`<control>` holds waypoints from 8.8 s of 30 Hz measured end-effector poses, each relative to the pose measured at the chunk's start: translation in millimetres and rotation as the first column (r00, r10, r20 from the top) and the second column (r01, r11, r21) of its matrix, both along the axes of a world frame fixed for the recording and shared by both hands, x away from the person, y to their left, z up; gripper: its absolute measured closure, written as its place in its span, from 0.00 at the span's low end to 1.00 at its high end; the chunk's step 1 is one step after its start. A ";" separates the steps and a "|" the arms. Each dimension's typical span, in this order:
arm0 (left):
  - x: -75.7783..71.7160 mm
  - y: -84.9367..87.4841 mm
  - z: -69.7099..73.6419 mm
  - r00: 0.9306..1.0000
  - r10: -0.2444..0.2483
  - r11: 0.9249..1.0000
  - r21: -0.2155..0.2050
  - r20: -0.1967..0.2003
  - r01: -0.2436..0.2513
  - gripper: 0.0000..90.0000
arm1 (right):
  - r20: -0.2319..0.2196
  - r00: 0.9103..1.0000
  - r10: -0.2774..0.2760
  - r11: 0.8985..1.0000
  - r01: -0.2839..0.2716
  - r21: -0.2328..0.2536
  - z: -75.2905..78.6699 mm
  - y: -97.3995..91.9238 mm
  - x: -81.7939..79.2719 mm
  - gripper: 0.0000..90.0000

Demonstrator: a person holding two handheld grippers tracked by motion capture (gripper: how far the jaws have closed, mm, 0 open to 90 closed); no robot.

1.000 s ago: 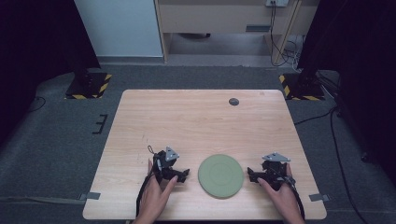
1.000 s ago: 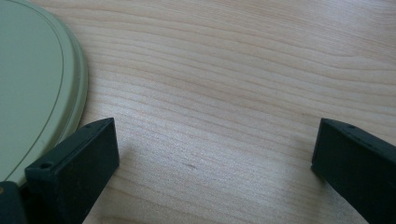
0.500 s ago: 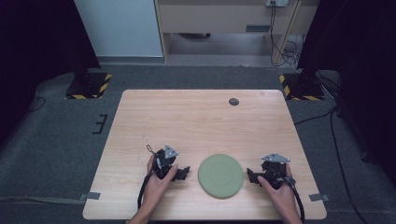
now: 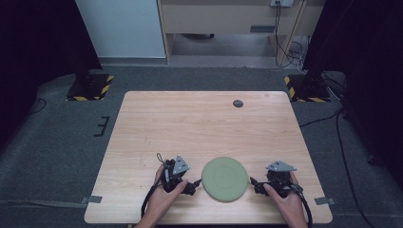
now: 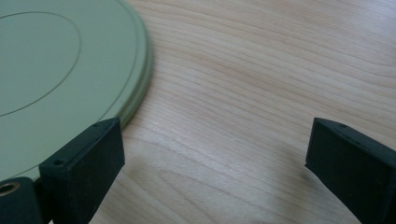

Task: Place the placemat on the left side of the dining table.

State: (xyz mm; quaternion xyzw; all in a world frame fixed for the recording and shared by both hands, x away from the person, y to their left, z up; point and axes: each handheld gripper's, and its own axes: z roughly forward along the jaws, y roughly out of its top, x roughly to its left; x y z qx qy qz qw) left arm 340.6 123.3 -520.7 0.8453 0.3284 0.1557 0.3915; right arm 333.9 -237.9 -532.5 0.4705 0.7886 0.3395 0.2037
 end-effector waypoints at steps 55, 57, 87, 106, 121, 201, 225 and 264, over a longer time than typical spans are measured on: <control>-1.9 -34.3 -2.8 0.997 -0.070 0.992 0.107 0.035 0.066 0.01 | 0.039 0.999 -0.015 1.000 0.015 -0.017 2.8 17.6 -0.2 0.05; -2.1 -33.6 -2.8 0.997 -0.074 0.992 0.102 0.031 0.071 0.02 | 0.032 0.999 -0.009 1.000 0.010 -0.009 3.4 17.2 -1.1 0.07; 7.0 -34.7 -3.0 0.997 -0.045 0.992 0.119 0.067 0.036 0.03 | 0.040 0.999 -0.005 1.000 0.005 -0.010 1.8 25.0 2.1 0.03; 11.3 -35.5 -3.6 0.996 -0.041 0.992 0.121 0.078 0.031 0.04 | 0.040 0.999 0.012 1.000 -0.012 -0.003 2.1 28.5 0.9 0.05; 15.3 -35.0 -4.1 0.999 -0.027 0.994 0.109 0.047 0.021 0.03 | 0.042 0.999 0.006 1.000 -0.006 -0.008 2.0 27.0 1.7 0.05; 80.3 -59.0 4.4 0.981 -0.047 0.998 -0.048 -0.187 0.039 0.20 | 0.073 0.997 -0.015 1.000 0.015 0.004 -2.5 27.0 8.4 0.02; 78.9 -56.3 9.1 0.982 -0.011 0.997 -0.076 -0.187 -0.003 0.36 | 0.060 0.998 -0.015 1.000 0.014 0.016 -2.8 26.6 9.7 0.02; 63.8 -52.7 36.3 0.994 -0.020 0.971 -0.238 -0.104 -0.006 0.92 | 0.018 1.000 -0.025 0.998 0.024 0.054 -3.0 21.8 12.5 0.03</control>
